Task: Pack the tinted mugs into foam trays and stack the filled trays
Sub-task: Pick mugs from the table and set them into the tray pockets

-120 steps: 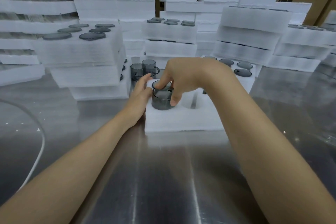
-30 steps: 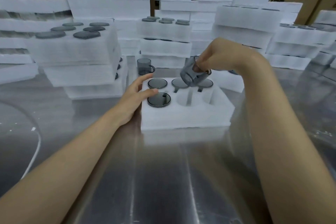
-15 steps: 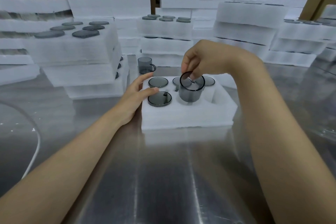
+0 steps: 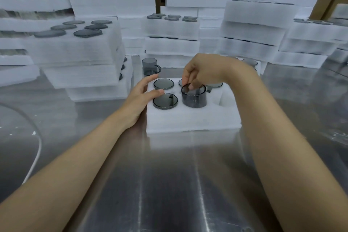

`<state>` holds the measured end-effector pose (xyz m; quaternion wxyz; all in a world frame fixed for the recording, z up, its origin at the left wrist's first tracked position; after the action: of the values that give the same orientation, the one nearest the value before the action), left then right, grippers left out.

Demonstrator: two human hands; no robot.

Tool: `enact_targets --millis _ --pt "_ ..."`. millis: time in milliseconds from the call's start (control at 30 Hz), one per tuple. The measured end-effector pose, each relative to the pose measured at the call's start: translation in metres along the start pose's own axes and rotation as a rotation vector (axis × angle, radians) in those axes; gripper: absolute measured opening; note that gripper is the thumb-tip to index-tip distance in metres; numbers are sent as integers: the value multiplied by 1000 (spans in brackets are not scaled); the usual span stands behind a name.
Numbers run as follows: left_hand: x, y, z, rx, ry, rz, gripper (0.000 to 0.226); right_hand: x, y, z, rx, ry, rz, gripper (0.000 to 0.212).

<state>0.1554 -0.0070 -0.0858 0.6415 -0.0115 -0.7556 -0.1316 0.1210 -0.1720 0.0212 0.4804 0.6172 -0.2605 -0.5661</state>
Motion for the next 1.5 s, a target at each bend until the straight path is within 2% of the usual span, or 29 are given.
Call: enact_targets --millis 100,200,267,367,500,667,733,967,1100,1167,1267,1333,1500 --pt "-1 0 0 -5 4 1 72 6 6 2 -8 -21 -27 15" --pt "-1 1 0 -5 11 8 73 7 22 7 90 -37 -10 5" --pt "-1 0 -1 -7 5 10 67 6 26 12 83 -44 -15 14" --pt "-2 1 -1 -3 3 4 63 4 18 20 -32 -117 -4 31" --pt "-1 0 0 -2 3 0 64 2 14 23 -59 -206 109 40" --pt "1 0 2 0 4 -19 66 -15 -1 19 -62 -216 371 36" --pt "2 0 3 1 5 -17 64 -24 -10 15 -69 -208 446 41" --pt "4 -1 5 6 8 -9 58 -18 -8 18 -109 -248 391 37" --pt "2 0 4 10 8 -13 61 -19 -8 18 -163 -274 502 40" --pt "2 0 3 20 8 -32 63 -22 -4 13 -105 -257 494 44" --pt "1 -1 4 10 -3 -30 62 -38 12 -19 220 -112 267 40" --pt "1 0 4 -1 -22 -14 62 -46 14 -56 347 -54 181 34" --pt "4 -1 3 -6 -75 -26 56 -28 -27 -149 169 -155 252 12"
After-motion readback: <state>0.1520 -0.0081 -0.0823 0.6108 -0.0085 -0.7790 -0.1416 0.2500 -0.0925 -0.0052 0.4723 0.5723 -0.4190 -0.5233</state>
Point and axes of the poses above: each hand's wrist, its own z-axis away from the middle knuckle, its own y-axis out of the back of the hand, x = y × z, the point moved 7 cm from there along -z, towards the middle knuckle, and after that the axes turned 6 degrees about -z, right-handed, at the moved point
